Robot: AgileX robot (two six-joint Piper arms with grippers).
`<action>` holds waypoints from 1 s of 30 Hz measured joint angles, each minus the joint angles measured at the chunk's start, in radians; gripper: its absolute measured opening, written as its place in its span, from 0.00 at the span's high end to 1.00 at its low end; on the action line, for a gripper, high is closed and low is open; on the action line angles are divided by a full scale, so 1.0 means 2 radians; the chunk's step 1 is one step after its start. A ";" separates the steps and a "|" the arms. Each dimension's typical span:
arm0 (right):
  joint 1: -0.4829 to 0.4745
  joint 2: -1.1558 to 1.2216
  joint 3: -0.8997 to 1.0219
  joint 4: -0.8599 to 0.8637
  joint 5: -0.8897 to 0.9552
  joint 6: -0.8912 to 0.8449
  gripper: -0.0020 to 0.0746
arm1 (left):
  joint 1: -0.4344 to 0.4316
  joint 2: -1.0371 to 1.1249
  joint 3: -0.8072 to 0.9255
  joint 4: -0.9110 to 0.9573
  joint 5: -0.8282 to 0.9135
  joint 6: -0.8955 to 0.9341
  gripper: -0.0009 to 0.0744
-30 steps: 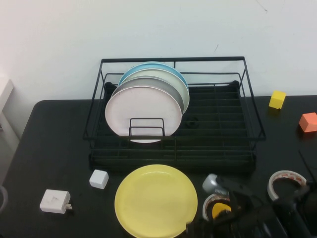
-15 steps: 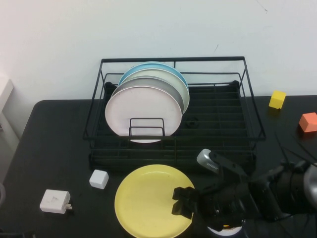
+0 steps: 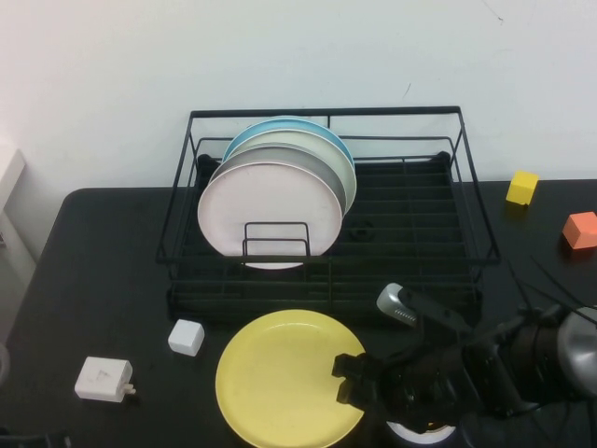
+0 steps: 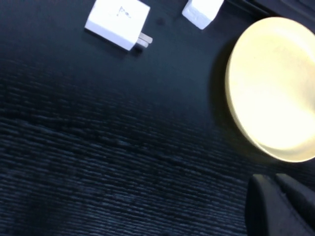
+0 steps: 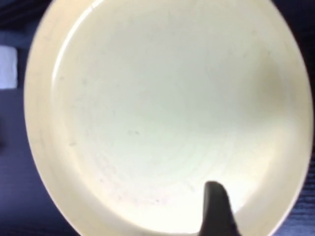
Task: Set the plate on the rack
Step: Pick up the plate from the table
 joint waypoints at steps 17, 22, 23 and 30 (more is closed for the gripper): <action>0.000 0.046 -0.018 0.000 0.031 -0.008 0.50 | 0.000 0.000 0.001 -0.005 -0.003 0.000 0.99; 0.000 0.057 -0.033 0.000 0.028 -0.036 0.57 | 0.000 0.000 0.001 -0.006 -0.003 0.000 0.99; 0.000 0.060 -0.036 0.000 0.027 -0.044 0.58 | 0.000 0.000 0.001 -0.006 -0.003 0.000 0.99; 0.000 0.065 -0.038 0.001 0.023 -0.104 0.79 | 0.000 0.000 0.001 -0.006 -0.003 0.000 0.99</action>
